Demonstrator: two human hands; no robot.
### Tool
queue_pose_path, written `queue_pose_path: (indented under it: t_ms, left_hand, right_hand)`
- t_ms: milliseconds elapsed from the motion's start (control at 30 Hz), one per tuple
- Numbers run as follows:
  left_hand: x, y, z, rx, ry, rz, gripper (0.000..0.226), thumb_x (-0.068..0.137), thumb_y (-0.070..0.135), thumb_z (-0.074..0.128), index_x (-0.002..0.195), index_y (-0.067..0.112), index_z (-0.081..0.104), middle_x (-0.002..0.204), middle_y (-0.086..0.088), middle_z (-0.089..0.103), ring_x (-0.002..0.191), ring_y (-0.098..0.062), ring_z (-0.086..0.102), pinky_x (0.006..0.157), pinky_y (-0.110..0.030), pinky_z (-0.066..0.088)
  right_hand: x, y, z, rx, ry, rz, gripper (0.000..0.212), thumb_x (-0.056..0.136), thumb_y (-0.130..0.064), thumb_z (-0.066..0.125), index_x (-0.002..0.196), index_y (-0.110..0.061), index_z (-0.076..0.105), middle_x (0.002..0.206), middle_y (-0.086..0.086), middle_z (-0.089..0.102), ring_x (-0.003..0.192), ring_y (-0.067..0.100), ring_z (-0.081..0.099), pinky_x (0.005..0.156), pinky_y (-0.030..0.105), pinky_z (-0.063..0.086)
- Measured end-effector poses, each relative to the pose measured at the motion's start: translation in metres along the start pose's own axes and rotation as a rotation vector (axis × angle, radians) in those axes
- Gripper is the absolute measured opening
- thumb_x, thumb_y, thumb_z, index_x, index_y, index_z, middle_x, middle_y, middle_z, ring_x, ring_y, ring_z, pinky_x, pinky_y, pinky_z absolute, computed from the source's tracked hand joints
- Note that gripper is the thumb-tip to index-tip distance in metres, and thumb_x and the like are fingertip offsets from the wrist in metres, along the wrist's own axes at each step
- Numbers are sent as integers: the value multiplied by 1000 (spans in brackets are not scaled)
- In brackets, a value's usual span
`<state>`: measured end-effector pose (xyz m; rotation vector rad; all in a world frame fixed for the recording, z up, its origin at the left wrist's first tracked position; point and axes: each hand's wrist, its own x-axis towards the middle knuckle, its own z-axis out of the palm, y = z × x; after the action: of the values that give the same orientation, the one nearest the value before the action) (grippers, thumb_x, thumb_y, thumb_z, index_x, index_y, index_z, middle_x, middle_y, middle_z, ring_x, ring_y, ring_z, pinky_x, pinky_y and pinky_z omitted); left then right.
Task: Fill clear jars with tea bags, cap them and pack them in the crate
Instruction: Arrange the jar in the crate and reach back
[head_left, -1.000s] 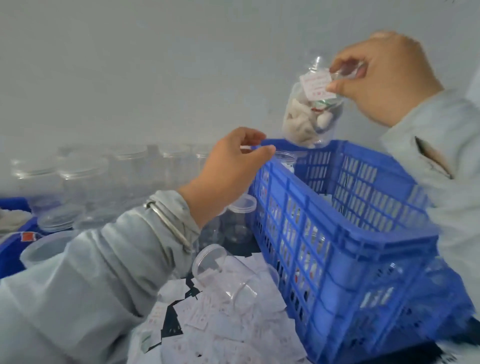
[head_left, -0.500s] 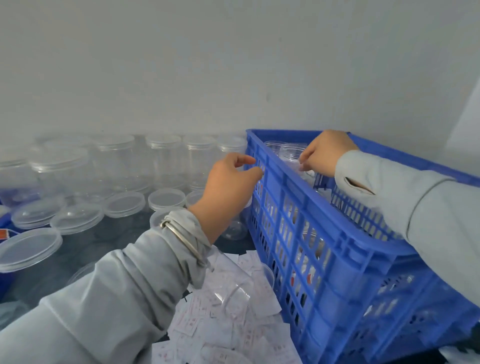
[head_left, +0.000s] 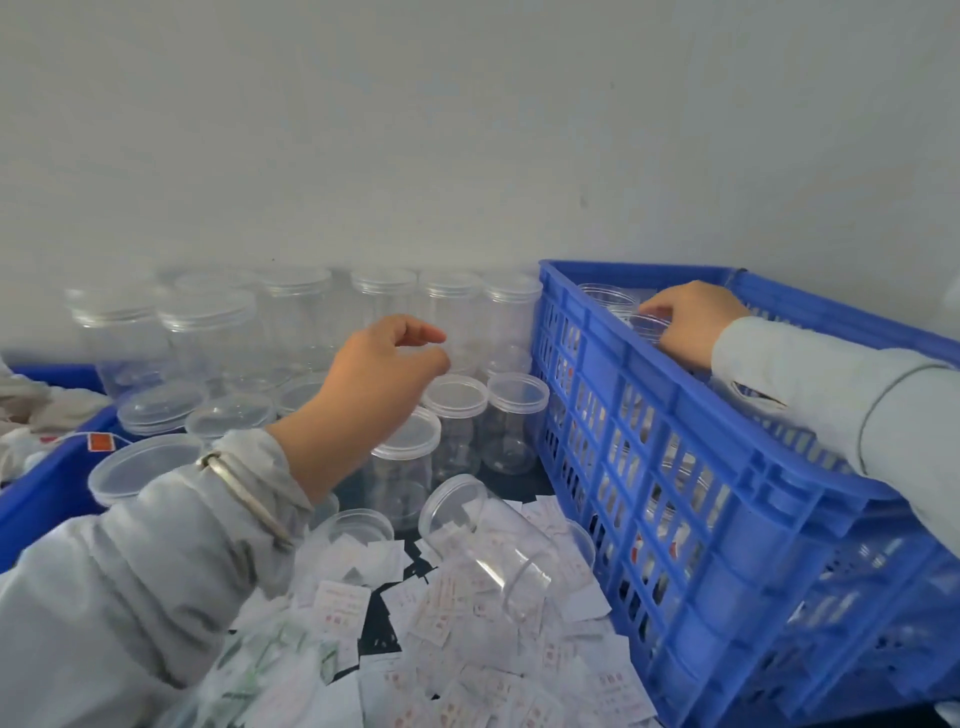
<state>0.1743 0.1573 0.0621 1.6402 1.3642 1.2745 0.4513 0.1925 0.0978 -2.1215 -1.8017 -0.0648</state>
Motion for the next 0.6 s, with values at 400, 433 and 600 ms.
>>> queue_pose_path:
  t_ms: [400,433,600]
  left_hand:
    - [-57,-95,-135,209,-18,-253,20,86,7,64,83,26,65,91,1,66,83,-18,62,72,-27,47]
    - [-63,-102,-140,211,-18,-262,21,86,6,63,83,26,65,90,1,66,78,-16,61,66,-24,46]
    - [-88,-128,-167,228,-7,-277,16,86,13,64,84,29,64,82,4,67,71,-15,59,60,-21,44]
  right_hand:
    - [-35,-144,0,13,65,-389,34,84,-4,54,112,-18,67,120,9,60,109,26,55,85,22,36]
    - [-41,-163,14,-33,-31,-404,33,86,-8,53,115,-19,66,122,7,60,111,25,54,90,25,39]
    - [-64,-210,113,-221,-278,-263,58,88,-49,54,131,-11,47,130,11,55,115,30,54,95,37,45]
